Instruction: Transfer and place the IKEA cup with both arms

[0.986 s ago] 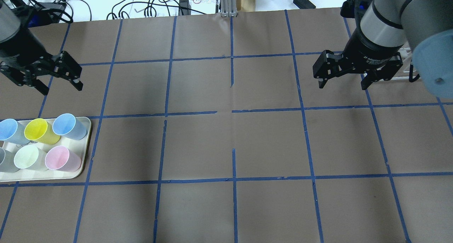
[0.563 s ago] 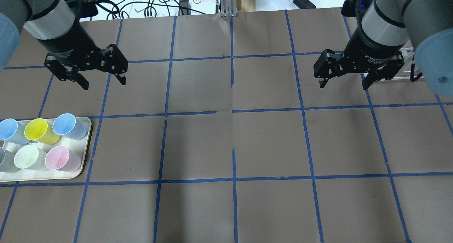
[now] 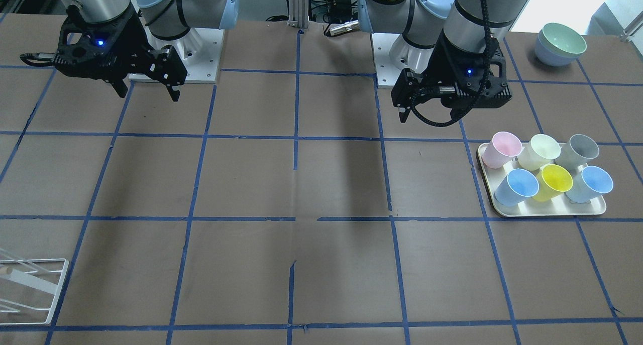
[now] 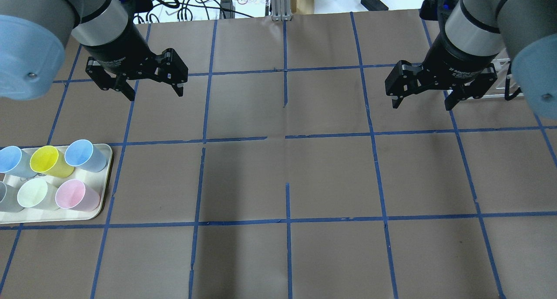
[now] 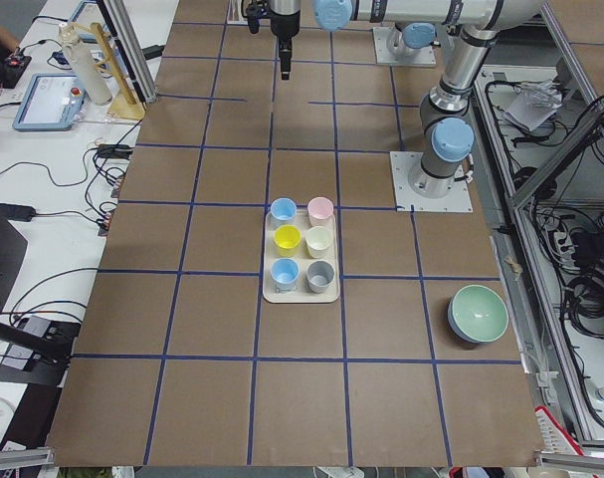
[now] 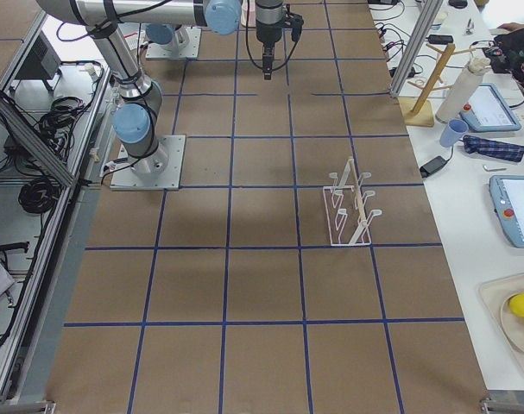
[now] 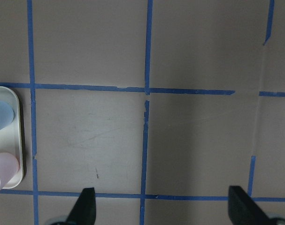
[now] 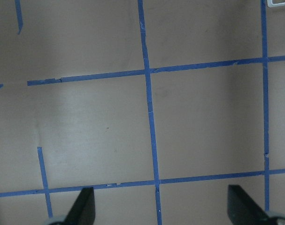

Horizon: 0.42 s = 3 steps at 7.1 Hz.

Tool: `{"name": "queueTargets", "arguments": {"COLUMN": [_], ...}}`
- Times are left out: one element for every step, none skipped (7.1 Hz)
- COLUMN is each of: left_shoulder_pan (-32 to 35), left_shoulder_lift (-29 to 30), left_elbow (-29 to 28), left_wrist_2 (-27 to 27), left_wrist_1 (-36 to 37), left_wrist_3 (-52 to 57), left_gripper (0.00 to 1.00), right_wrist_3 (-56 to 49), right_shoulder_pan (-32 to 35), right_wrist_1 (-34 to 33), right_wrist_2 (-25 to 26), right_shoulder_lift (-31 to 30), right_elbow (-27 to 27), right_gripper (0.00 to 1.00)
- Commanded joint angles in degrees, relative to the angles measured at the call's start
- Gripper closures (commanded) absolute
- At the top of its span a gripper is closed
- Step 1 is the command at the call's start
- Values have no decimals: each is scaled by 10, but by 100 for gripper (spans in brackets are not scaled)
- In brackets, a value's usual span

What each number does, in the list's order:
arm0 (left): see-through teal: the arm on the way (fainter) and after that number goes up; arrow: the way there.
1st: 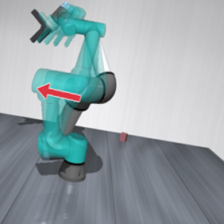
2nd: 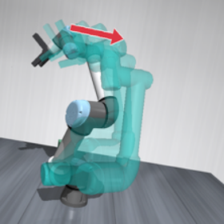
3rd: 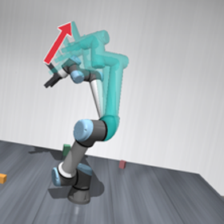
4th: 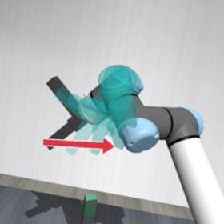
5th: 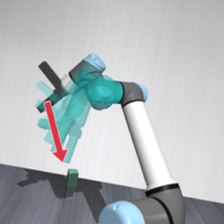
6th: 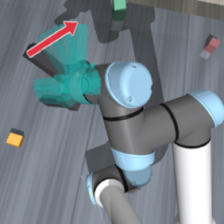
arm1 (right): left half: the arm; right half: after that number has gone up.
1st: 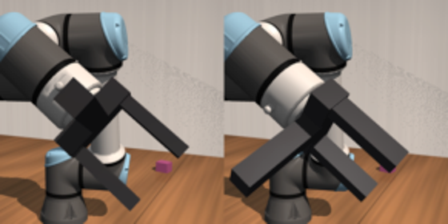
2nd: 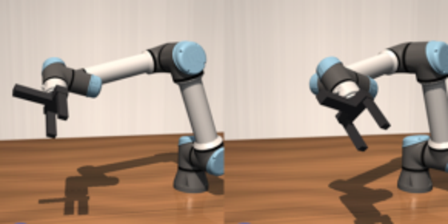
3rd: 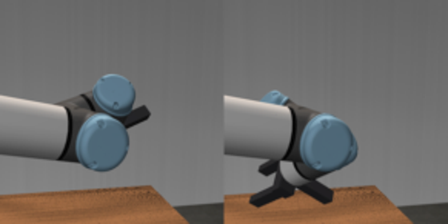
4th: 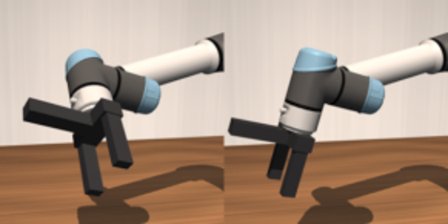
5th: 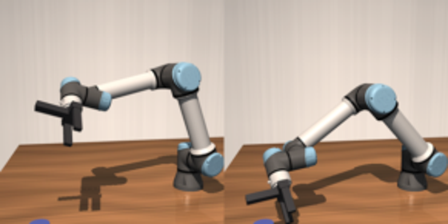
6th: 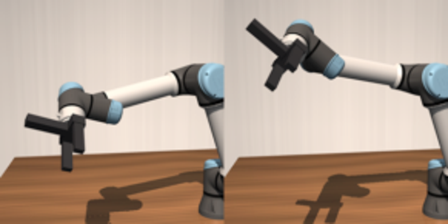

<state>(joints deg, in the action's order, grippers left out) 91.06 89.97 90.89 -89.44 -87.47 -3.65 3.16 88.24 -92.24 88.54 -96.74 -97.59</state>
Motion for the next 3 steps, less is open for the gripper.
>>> {"name": "queueTargets", "arguments": {"left_shoulder_pan": [1,1,0], "left_shoulder_lift": [2,2,0], "left_elbow": [0,0,0], "left_wrist_2": [1,0,0], "left_wrist_1": [6,6,6], "left_wrist_3": [0,0,0], "left_gripper": [0,0,0], "right_wrist_3": [1,0,0], "right_shoulder_pan": [1,1,2], "right_wrist_1": [0,0,0], "right_wrist_2": [-2,-3,-2], "right_shoulder_lift": [1,1,1], "right_elbow": [0,0,0], "right_gripper": [0,0,0]}}
